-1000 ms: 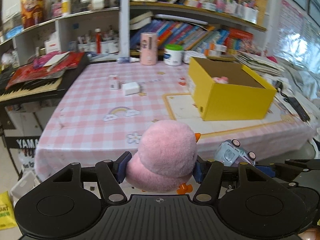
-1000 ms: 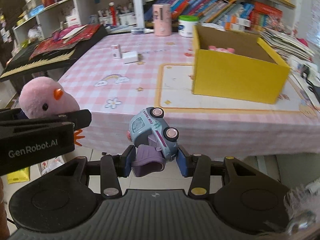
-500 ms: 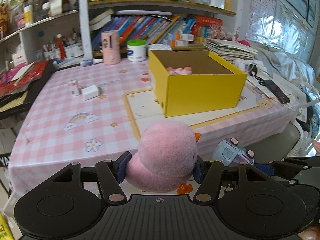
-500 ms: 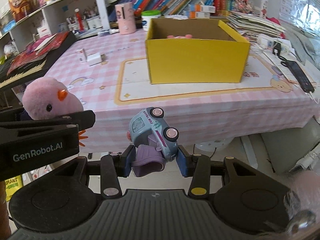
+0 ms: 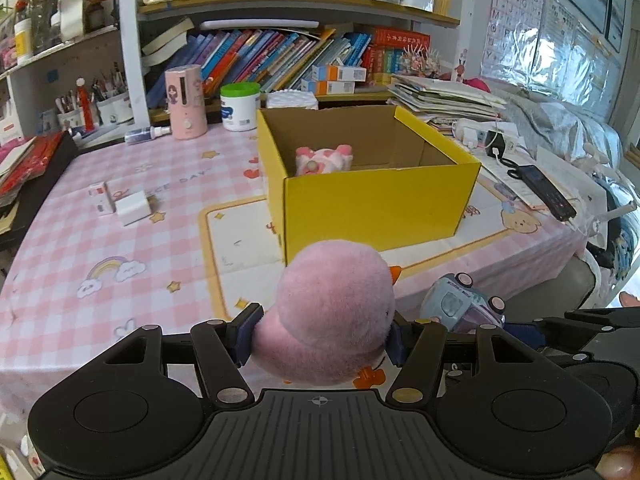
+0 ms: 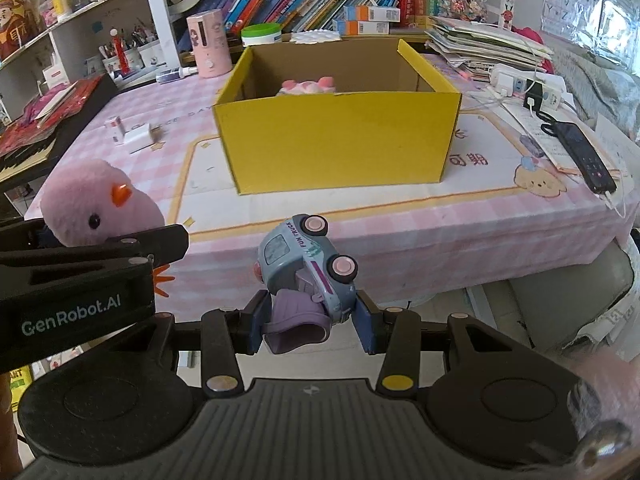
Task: Organize objects
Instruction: 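Lift the toy car and chick and carry both toward the yellow box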
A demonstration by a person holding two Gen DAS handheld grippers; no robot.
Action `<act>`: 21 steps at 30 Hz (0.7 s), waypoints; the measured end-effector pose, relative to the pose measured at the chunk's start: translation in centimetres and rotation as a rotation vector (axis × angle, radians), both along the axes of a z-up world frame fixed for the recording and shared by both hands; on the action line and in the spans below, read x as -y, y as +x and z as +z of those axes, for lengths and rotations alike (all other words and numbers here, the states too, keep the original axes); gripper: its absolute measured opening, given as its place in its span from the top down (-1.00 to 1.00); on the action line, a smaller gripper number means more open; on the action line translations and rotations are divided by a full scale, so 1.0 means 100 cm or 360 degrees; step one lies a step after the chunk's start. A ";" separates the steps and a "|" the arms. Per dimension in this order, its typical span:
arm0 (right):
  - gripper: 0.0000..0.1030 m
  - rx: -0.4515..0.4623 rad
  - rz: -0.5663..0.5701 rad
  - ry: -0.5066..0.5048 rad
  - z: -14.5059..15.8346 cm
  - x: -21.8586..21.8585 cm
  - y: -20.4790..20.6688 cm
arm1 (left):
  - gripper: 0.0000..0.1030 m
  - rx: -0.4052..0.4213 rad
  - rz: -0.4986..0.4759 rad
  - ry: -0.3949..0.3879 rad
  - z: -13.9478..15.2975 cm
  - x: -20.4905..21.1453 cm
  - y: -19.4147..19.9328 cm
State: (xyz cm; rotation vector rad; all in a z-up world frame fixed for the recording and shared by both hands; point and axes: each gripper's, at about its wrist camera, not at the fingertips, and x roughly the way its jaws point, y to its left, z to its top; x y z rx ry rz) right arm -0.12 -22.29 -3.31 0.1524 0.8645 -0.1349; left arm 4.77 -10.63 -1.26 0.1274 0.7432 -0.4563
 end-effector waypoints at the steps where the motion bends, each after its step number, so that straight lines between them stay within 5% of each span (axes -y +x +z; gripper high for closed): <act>1: 0.19 -0.0003 0.0003 0.0000 0.000 0.004 0.003 | -0.17 -0.0001 -0.0001 0.0001 0.000 0.004 0.003; 11: 0.19 0.0016 0.0035 -0.0020 0.002 0.047 0.042 | -0.17 0.0030 0.0036 -0.0015 0.003 0.044 0.035; 21: 0.19 0.0236 0.0138 -0.0082 0.026 0.083 0.078 | -0.17 0.0178 0.0116 -0.0074 0.029 0.076 0.065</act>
